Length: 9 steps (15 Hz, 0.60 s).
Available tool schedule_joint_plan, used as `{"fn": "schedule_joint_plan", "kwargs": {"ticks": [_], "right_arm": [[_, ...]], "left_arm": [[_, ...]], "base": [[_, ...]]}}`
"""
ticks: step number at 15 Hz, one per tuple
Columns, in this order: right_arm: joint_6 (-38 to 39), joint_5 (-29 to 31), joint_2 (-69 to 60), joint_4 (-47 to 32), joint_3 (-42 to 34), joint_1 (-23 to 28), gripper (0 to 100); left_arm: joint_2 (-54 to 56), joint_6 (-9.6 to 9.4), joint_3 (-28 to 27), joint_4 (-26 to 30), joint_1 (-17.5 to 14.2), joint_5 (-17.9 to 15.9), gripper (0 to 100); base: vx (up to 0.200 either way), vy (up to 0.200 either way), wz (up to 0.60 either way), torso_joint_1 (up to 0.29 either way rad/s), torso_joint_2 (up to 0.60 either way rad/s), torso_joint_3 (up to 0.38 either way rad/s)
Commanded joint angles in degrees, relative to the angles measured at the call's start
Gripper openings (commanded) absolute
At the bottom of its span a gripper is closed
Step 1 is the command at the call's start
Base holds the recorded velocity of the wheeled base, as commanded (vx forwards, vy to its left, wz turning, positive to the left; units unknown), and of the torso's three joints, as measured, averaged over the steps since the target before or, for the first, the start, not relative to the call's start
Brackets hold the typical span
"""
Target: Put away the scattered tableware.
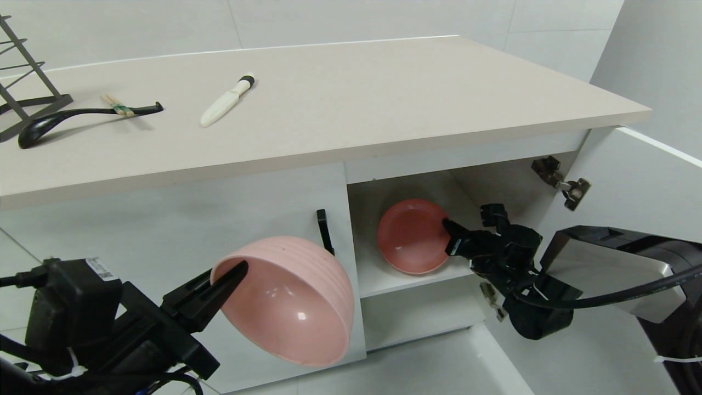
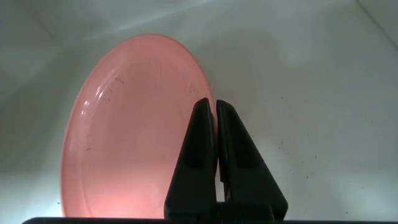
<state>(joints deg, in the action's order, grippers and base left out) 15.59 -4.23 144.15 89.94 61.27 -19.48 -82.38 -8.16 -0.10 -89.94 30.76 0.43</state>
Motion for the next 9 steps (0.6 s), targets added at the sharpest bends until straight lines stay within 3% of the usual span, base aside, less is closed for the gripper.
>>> {"fn": "schedule_joint_plan", "kwargs": {"ticks": [1, 9], "right_arm": [[-0.12, 0.1, 1.13, 0.06, 0.34, -0.03, 0], [-0.83, 3.44, 3.41, 0.06, 2.54, 0.67, 0]], "left_arm": [[0.12, -0.02, 0.01, -0.06, 0.0, 0.01, 0], [0.12, 0.16, 0.01, -0.06, 0.0, 0.01, 0]], "base": [[0.0, 0.0, 0.0, 0.0, 0.0, 0.0], [0.0, 0.0, 0.0, 0.0, 0.0, 0.0]]}}
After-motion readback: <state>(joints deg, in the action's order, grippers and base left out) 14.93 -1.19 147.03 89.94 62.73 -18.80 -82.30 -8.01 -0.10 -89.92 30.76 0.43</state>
